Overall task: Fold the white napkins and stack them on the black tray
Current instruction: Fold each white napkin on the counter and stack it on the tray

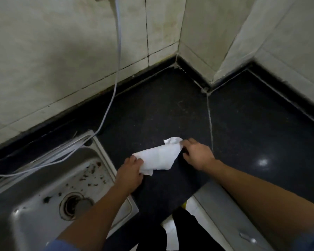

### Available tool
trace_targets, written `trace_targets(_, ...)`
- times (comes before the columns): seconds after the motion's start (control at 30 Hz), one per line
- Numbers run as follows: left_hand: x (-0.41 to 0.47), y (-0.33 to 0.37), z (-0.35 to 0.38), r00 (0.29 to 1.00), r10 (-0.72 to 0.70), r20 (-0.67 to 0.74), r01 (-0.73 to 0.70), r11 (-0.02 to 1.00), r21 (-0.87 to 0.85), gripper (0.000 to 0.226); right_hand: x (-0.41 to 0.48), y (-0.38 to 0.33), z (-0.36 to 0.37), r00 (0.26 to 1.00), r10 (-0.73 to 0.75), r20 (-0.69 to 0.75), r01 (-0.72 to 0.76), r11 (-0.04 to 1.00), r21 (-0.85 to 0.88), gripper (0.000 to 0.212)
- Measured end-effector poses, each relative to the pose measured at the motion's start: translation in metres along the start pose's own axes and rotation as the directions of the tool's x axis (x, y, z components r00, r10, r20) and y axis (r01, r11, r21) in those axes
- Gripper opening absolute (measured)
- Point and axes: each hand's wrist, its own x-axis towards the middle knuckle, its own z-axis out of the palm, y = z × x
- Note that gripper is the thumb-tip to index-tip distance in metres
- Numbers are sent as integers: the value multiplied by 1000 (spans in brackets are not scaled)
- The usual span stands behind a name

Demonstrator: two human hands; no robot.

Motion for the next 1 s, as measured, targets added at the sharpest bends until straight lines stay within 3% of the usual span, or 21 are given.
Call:
trace_targets(0.13,1,0,14,999,16,-38,-12,994,104,51,39,-7,2,986,-154,68,161,981,-110,57)
trace_targets(0.23,7,2,17,997,-5,-76,17,987,159,39,54,-4,9,970,-195,147,223,954,-201,38)
trace_targets(0.3,8,7,12,998,-37,-50,45,983,178,32,56,2,12,973,-177,149,197,972,-129,28)
trace_targets(0.4,11,13,7,994,-103,-30,106,990,95,15,56,11,6,975,-162,153,154,986,64,30)
trace_targets(0.5,15,17,-3,982,-176,-66,165,976,-138,14,55,23,-8,986,-137,93,106,953,283,34)
trace_targets(0.57,19,23,-13,951,-299,-74,250,890,-380,9,53,25,-20,994,-92,60,54,887,459,40)
trace_targets(0.67,25,30,-25,867,-481,132,434,597,-674,15,49,21,-36,995,51,89,-101,634,767,43)
trace_targets(0.73,24,37,-34,810,-495,314,524,369,-768,13,47,19,-42,981,121,153,-192,483,854,35)
trace_targets(0.8,22,39,-39,769,-484,417,574,237,-784,10,47,18,-45,955,180,235,-291,424,858,29)
trace_targets(0.87,20,37,-38,732,-496,467,617,194,-762,16,48,17,-43,917,254,307,-391,431,813,31)
trace_targets(0.93,20,33,-32,704,-529,474,651,213,-728,22,52,17,-34,899,299,320,-430,461,776,31)
trace_targets(1.0,21,29,-22,722,-590,360,640,374,-671,18,55,21,-24,911,316,264,-405,567,717,31)
